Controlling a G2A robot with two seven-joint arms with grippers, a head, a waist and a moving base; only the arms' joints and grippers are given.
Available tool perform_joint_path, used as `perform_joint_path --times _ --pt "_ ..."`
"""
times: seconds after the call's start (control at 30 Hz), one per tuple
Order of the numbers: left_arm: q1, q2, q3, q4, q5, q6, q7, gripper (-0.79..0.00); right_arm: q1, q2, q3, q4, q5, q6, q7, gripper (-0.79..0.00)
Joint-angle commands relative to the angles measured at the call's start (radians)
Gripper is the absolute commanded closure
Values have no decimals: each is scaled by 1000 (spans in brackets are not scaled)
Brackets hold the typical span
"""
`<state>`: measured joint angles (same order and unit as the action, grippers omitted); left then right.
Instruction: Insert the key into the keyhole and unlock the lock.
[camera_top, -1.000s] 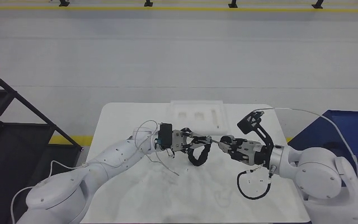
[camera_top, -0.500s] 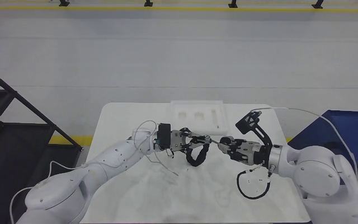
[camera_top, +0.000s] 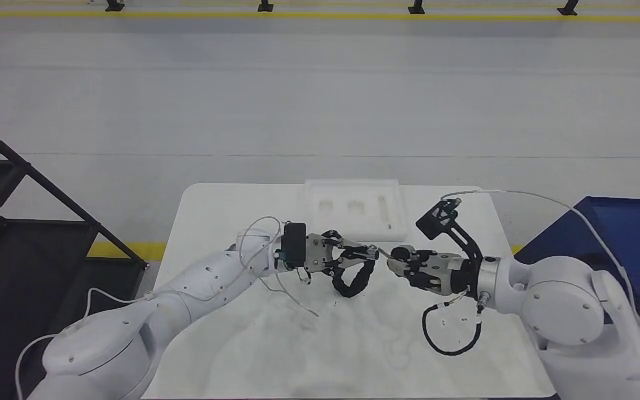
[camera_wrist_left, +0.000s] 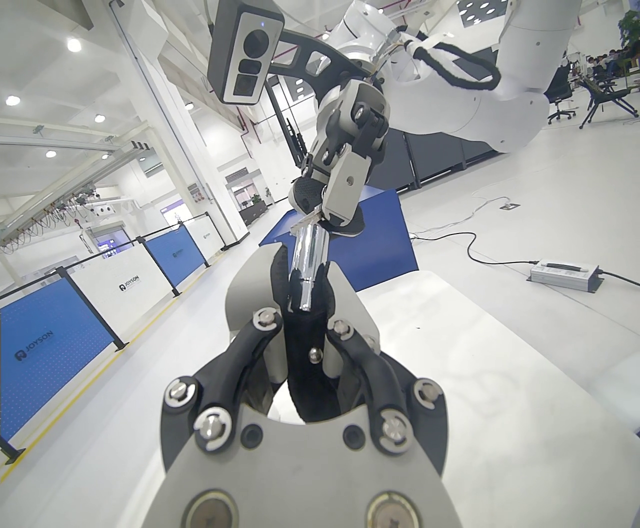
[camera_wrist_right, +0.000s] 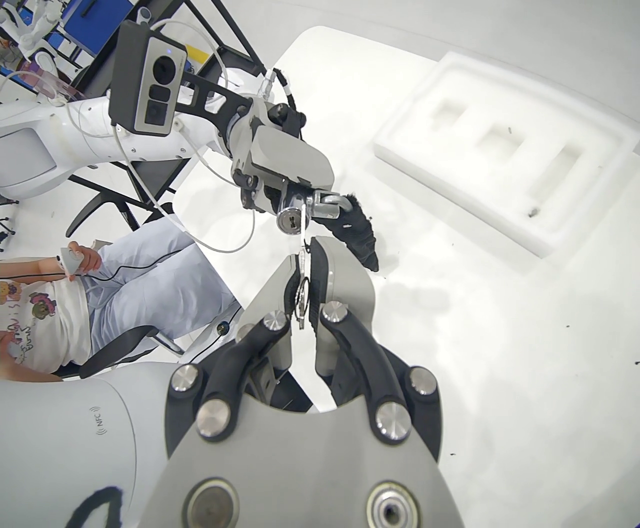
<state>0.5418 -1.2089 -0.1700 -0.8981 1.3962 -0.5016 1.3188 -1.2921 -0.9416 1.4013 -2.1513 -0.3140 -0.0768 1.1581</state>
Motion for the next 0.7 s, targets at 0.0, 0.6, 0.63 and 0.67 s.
perform_joint_path --times 0.0,0.6,0.63,0.67 --pt "-1 0 0 -1 3 1 1 0 5 1 -1 3 8 0 9 0" --pt "-53 62 0 -89 158 11 12 0 189 28 -36 71 113 -21 378 0" --pt "-56 67 0 -97 162 8 9 0 200 28 -49 77 115 -23 378 0" --pt "-58 72 0 -108 159 4 5 0 215 28 -63 86 126 -28 377 0"
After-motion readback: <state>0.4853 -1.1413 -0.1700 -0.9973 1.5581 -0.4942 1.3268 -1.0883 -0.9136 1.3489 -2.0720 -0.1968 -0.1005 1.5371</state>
